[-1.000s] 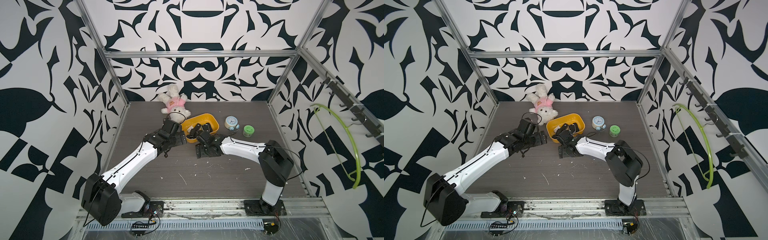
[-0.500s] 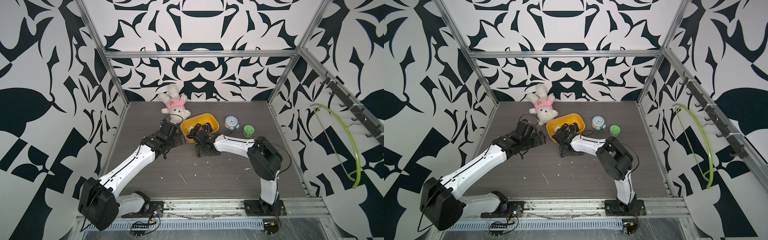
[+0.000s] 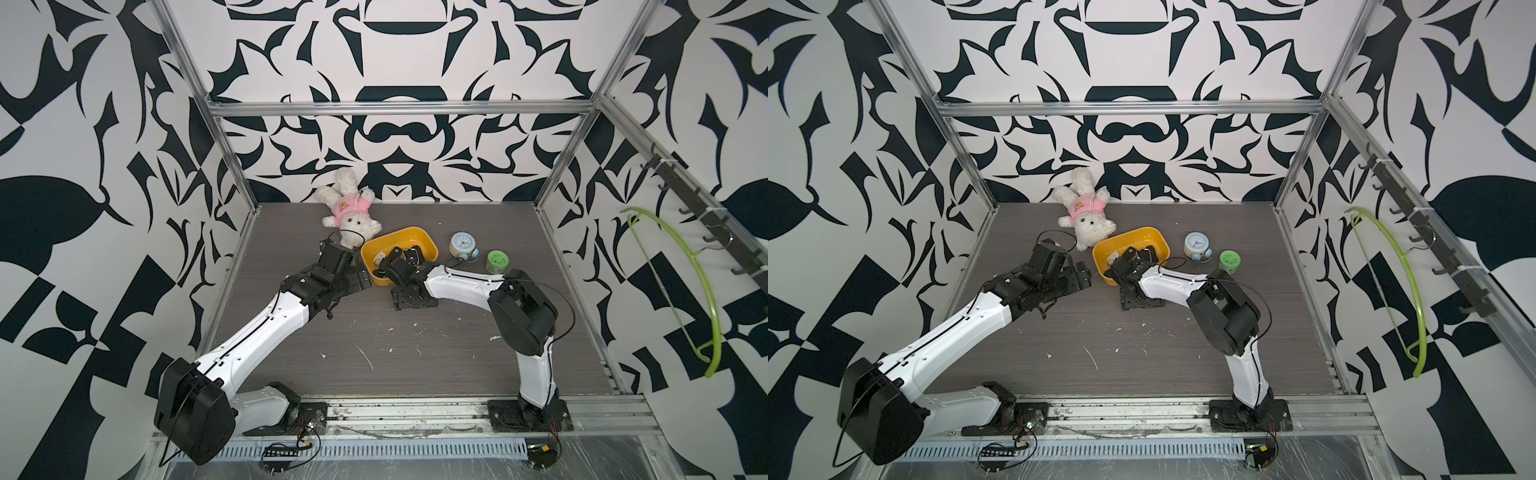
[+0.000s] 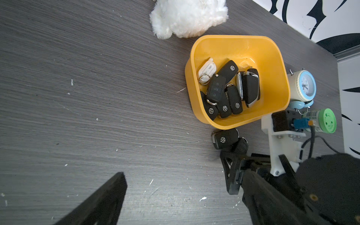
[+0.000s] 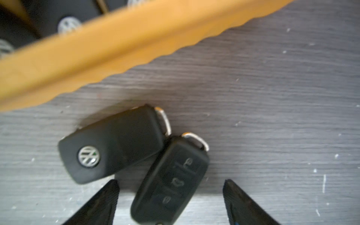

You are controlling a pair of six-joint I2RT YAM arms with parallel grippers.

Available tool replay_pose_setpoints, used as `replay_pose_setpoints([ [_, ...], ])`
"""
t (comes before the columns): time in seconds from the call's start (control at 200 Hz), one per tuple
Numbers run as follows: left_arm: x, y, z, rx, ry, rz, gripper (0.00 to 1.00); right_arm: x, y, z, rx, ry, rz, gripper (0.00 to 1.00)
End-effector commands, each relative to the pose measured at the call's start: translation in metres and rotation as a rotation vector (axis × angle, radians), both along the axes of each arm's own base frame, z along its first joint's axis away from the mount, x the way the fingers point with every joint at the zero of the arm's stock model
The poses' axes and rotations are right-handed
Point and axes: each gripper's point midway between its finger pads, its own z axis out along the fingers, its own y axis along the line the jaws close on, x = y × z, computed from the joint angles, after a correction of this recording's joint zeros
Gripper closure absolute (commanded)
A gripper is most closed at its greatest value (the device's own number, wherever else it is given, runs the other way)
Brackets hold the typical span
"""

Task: Place the car key into the storage box
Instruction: Pick up the car key from the center of the board.

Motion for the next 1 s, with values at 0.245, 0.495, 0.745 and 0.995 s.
replay_pose_setpoints([
  [0.245,-0.002,0.004,-0.001,-0.025,-0.003,0.029,0.0,0.001,-0.028,-0.003,-0.03,0.012,-0.053,0.3],
  [0.495,-0.002,0.003,0.0,-0.034,-0.007,0.034,0.0,0.004,-0.029,-0.008,-0.015,0.023,-0.06,0.4],
  [0.745,-0.002,0.004,-0.001,-0.034,-0.003,0.04,0.0,0.001,-0.028,-0.014,0.0,0.042,-0.066,0.53],
  [0.995,-0.002,0.004,-0.001,-0.039,-0.002,0.044,0.0,-0.001,-0.031,-0.012,-0.005,0.044,-0.072,0.67],
])
